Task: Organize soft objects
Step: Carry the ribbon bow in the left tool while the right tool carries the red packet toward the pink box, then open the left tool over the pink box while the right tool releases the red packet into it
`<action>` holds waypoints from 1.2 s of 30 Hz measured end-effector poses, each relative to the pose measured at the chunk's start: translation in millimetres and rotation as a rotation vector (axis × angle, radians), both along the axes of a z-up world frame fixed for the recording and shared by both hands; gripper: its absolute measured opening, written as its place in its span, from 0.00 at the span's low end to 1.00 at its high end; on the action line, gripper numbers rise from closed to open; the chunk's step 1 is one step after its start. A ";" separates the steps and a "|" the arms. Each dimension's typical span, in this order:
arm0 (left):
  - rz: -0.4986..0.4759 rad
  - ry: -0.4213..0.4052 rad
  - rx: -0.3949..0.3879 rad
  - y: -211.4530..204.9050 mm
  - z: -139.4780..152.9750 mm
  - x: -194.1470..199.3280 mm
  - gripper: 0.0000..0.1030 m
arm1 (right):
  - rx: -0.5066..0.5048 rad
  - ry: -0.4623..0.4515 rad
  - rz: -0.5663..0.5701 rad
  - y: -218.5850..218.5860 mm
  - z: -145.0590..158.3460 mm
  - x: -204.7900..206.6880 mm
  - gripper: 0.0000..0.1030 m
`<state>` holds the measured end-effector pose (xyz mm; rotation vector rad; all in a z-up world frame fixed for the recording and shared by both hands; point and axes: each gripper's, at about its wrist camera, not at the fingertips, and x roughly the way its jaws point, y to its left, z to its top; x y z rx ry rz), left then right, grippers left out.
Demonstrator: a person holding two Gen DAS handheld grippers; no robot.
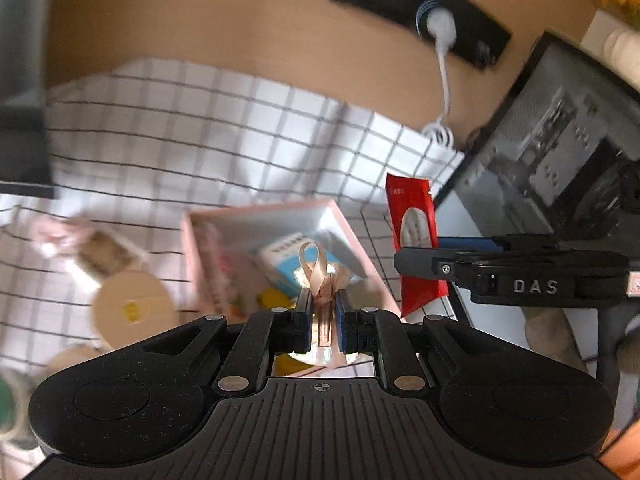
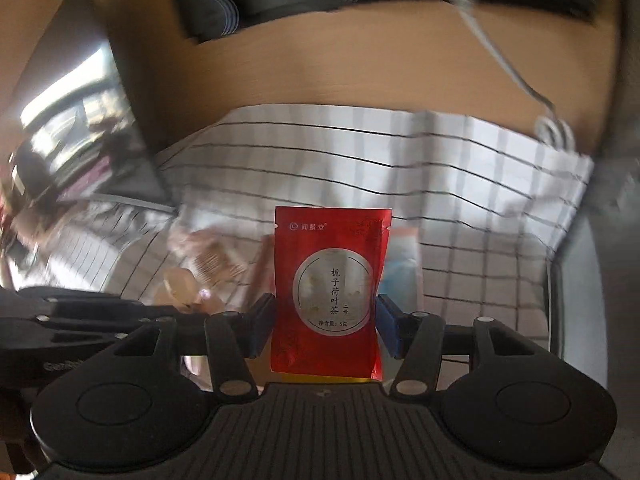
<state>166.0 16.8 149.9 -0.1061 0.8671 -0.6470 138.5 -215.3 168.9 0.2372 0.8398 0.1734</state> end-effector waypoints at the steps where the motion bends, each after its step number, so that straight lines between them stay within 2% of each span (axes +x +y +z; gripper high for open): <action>1: 0.001 0.017 -0.011 -9.6 -4.8 5.9 0.14 | 0.011 0.002 -0.017 -7.3 -6.4 1.5 0.53; 3: -0.005 0.083 -0.079 -22.5 -18.0 17.5 0.14 | 0.035 0.010 -0.029 -16.1 -19.8 7.8 0.53; 5: -0.022 0.200 -0.158 -32.3 -38.0 42.3 0.18 | 0.050 0.016 -0.024 -21.1 -32.6 14.5 0.53; 6: 0.001 0.223 -0.182 -32.8 -46.7 51.6 0.19 | 0.049 0.019 -0.024 -20.6 -38.9 19.2 0.53; 10: 0.134 0.138 -0.113 -23.7 -50.7 67.5 0.19 | 0.056 0.016 0.031 -6.5 -55.4 30.2 0.66; 15: 0.186 0.111 -0.086 0.2 -43.1 68.5 0.19 | 0.112 0.029 0.058 3.6 -63.5 41.9 0.69; 17: 0.209 0.059 -0.005 8.4 -36.2 57.4 0.19 | 0.135 0.034 0.052 4.8 -57.2 41.1 0.69; 19: 0.225 -0.021 0.107 13.3 -27.9 45.6 0.19 | 0.113 0.031 0.038 10.9 -48.0 38.3 0.69; 21: 0.243 -0.085 0.170 21.4 -21.9 32.7 0.19 | 0.075 0.027 0.027 21.4 -37.0 35.1 0.69; 28: 0.231 -0.166 0.155 69.8 -10.1 -7.9 0.19 | -0.038 -0.042 0.033 78.9 4.2 27.6 0.77; 33: 0.267 -0.134 0.096 127.8 -8.8 -12.8 0.19 | -0.084 -0.046 0.069 131.0 24.1 36.5 0.77; 36: 0.322 -0.139 0.072 172.3 -2.1 -9.1 0.19 | -0.060 -0.058 0.093 161.0 44.1 46.8 0.77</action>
